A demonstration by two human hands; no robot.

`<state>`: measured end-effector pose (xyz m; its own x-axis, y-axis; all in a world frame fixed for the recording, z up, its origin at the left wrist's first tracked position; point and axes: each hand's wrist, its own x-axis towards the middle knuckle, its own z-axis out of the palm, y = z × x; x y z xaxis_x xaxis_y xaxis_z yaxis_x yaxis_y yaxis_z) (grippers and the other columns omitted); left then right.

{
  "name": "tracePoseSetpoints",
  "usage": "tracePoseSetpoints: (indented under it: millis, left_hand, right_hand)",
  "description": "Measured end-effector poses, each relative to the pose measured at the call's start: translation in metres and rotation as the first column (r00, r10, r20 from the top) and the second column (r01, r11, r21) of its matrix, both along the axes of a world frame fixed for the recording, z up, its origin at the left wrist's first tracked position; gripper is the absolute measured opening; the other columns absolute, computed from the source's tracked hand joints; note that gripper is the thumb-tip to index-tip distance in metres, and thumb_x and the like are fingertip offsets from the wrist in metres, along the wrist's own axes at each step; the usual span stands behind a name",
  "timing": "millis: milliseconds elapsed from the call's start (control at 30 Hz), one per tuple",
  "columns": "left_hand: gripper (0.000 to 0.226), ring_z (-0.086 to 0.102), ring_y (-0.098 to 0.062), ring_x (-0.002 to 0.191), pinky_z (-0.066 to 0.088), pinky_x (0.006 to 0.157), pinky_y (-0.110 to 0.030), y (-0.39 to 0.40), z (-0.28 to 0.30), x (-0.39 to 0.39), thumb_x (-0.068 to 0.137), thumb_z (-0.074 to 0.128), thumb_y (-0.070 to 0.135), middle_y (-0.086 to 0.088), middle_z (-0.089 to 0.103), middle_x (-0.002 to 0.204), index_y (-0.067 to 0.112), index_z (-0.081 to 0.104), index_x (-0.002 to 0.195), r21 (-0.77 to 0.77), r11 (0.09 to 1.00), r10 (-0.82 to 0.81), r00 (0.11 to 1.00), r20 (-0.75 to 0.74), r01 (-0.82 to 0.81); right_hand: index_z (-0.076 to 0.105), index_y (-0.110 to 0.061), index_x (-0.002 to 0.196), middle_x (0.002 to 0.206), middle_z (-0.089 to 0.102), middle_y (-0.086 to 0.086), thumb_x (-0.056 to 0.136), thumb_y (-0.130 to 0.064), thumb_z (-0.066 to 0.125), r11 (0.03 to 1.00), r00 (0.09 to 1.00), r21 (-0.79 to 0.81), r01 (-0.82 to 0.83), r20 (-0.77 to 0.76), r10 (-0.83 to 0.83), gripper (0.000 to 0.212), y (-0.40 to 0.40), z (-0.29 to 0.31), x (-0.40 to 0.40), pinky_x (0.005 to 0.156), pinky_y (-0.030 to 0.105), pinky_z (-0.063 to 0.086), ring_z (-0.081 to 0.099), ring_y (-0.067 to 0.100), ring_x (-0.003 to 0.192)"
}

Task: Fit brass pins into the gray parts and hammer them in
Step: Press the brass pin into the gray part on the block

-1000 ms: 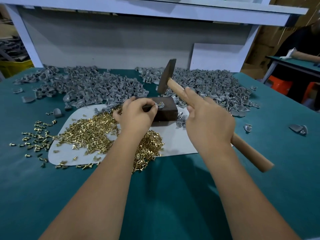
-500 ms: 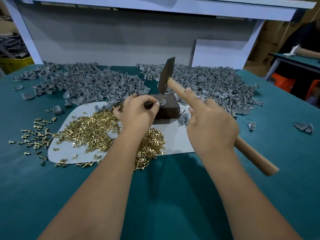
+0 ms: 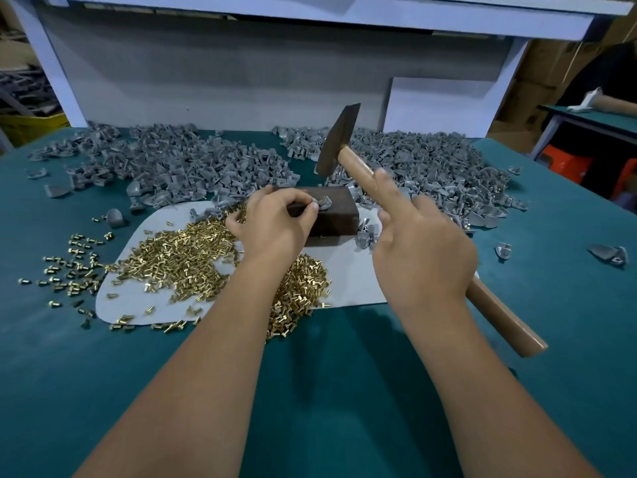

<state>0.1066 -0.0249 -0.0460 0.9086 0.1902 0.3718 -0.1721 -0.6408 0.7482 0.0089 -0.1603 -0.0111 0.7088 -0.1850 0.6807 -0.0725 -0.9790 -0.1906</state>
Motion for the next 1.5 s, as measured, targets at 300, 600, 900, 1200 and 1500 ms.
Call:
tracePoseSetpoints:
  millis: [300,600,900,1200,1500]
  left_hand:
    - [0.013,0.03,-0.007,0.141,0.011,0.11,-0.05,-0.001,-0.001,-0.001,0.086,0.07,0.042,0.013,0.06,0.131,0.046,0.062,0.076,0.049,0.999,0.017,1.0,-0.002,-0.016]
    - [0.01,0.029,-0.008,0.143,0.013,0.111,-0.052,-0.001,0.001,-0.002,0.089,0.066,0.043,0.016,0.062,0.125,0.045,0.061,0.08,0.087,0.996,0.038,0.999,-0.01,-0.037]
    - [0.007,0.029,-0.011,0.142,0.012,0.111,-0.05,-0.002,0.002,-0.004,0.088,0.068,0.044,0.009,0.057,0.134,0.044,0.063,0.082,0.074,0.997,0.04,0.999,-0.02,-0.038]
    - [0.009,0.029,-0.012,0.142,0.011,0.113,-0.053,-0.002,0.002,-0.003,0.088,0.067,0.041,0.021,0.038,0.105,0.044,0.063,0.081,0.061,0.998,0.014,1.0,-0.018,-0.013]
    - [0.006,0.028,-0.011,0.143,0.011,0.113,-0.054,0.0,0.002,-0.003,0.088,0.067,0.044,0.009,0.057,0.134,0.045,0.064,0.083,0.053,0.998,0.018,0.999,-0.032,-0.017]
  right_hand:
    - [0.034,-0.043,0.143,0.083,0.042,-0.002,0.094,-0.024,0.051,0.996,0.993,0.073,0.052,-0.111,-0.044,0.055,-0.006,0.003,0.002,0.044,0.024,0.013,0.037,0.022,0.063]
    - [0.038,-0.042,0.141,0.092,0.06,0.003,0.093,-0.024,0.052,0.994,0.978,0.105,0.024,-0.209,-0.002,0.053,-0.006,-0.004,0.01,0.05,0.029,0.025,0.044,0.024,0.067]
    - [0.049,-0.038,0.133,0.095,0.067,0.001,0.092,-0.023,0.051,0.961,0.971,0.276,-0.025,-0.22,0.088,0.044,-0.011,-0.006,0.012,0.06,0.032,0.039,0.06,0.03,0.084]
    - [0.058,-0.04,0.124,0.1,0.065,-0.012,0.09,-0.028,0.052,0.822,0.923,0.568,-0.04,-0.294,0.249,0.036,-0.03,-0.008,0.025,0.057,0.026,0.035,0.054,0.02,0.077]
    - [0.065,-0.039,0.113,0.055,0.05,-0.011,0.086,-0.025,0.052,0.724,0.898,0.688,-0.06,-0.28,0.34,0.033,-0.034,-0.01,0.03,0.059,0.033,0.039,0.047,0.02,0.054]
